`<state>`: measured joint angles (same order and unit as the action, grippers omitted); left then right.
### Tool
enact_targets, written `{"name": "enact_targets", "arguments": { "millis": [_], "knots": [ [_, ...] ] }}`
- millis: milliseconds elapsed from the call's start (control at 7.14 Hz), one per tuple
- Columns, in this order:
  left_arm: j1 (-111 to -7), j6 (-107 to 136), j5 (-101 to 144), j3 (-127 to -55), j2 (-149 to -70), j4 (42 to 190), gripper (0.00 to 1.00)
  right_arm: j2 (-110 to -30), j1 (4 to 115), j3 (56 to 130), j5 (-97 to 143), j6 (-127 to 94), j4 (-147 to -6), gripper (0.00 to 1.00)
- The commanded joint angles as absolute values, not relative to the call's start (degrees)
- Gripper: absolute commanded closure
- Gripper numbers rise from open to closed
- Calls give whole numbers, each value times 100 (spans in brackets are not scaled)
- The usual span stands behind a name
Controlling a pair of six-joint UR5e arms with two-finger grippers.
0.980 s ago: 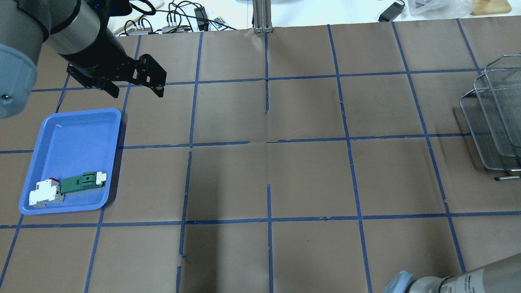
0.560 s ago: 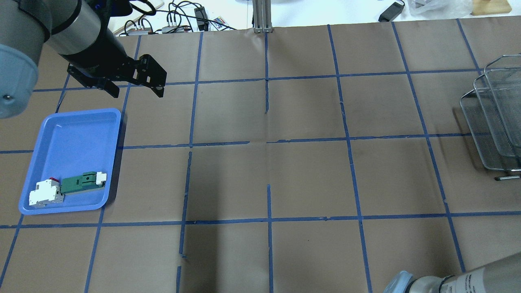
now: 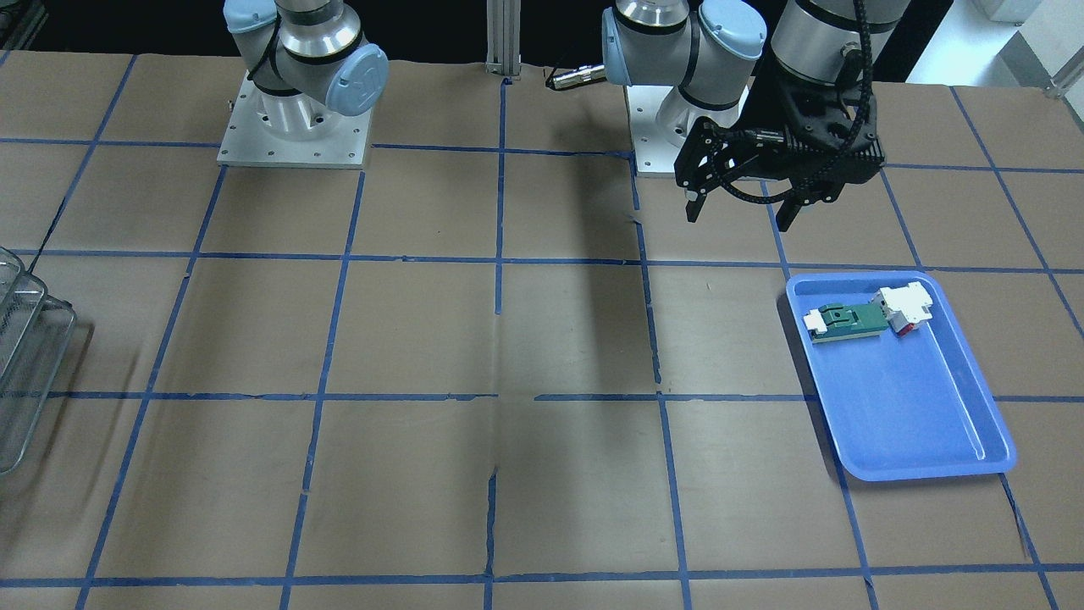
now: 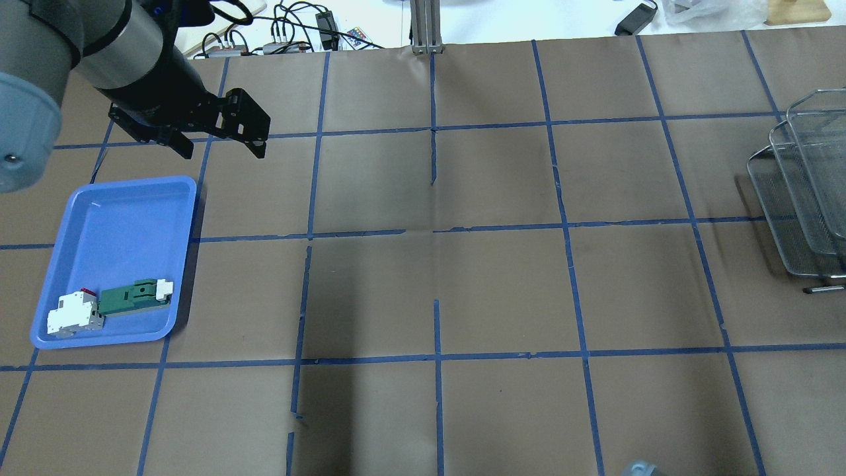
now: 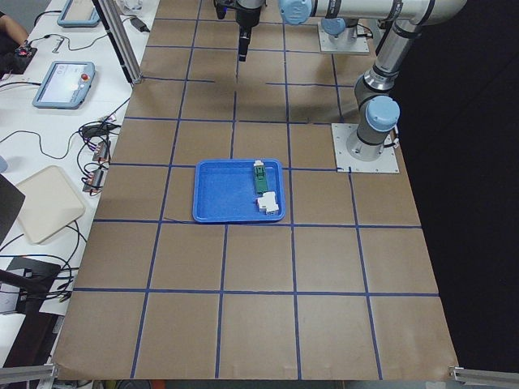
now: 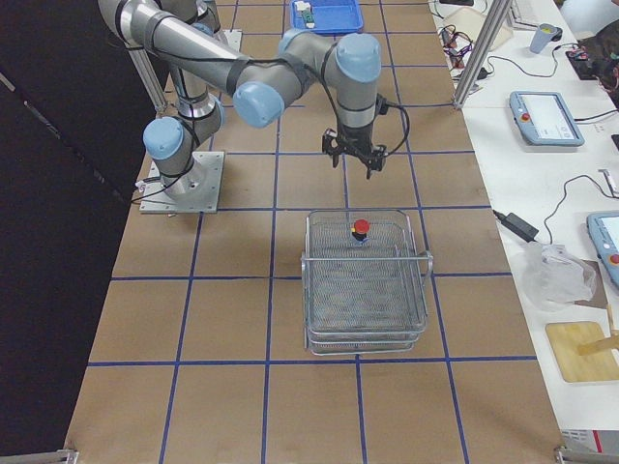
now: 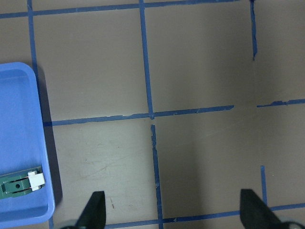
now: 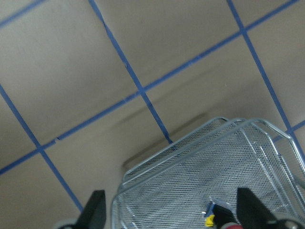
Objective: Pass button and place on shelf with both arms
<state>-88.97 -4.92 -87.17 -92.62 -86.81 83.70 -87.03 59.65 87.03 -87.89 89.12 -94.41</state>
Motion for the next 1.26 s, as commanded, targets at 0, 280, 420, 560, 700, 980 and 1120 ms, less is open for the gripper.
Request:
{"name": "enact_targets", "arguments": {
  "millis": [0,280,420,560,700,980,1120],
  "knots": [
    [-8895,-492,-8710,-9255,-8675,8367,0,-9122,7672,8701,-8893,6078,-9150,0],
    [-8895,-492,-8710,-9255,-8675,8367,0,-9132,9187,8640,-9124,3364,-9202,0],
    [-8895,-492,-8710,-9255,-8675,8367,0,-9062,9480,8640,-9088,2078,-9193,0],
    [-8895,-492,-8710,-9255,-8684,8367,0,-9044,9492,8683,-9123,1639,-9193,0],
    [-8895,-492,-8710,-9255,-8684,8367,0,-9000,9405,8710,-9106,1034,-9193,0],
    [-8895,-492,-8710,-9255,-8684,8367,0,-9017,8863,8719,-8669,84,-9124,0],
    [-8895,-492,-8710,-9255,-8684,8367,0,-9026,8685,8727,-8675,88,-8906,0]
  ]
}}
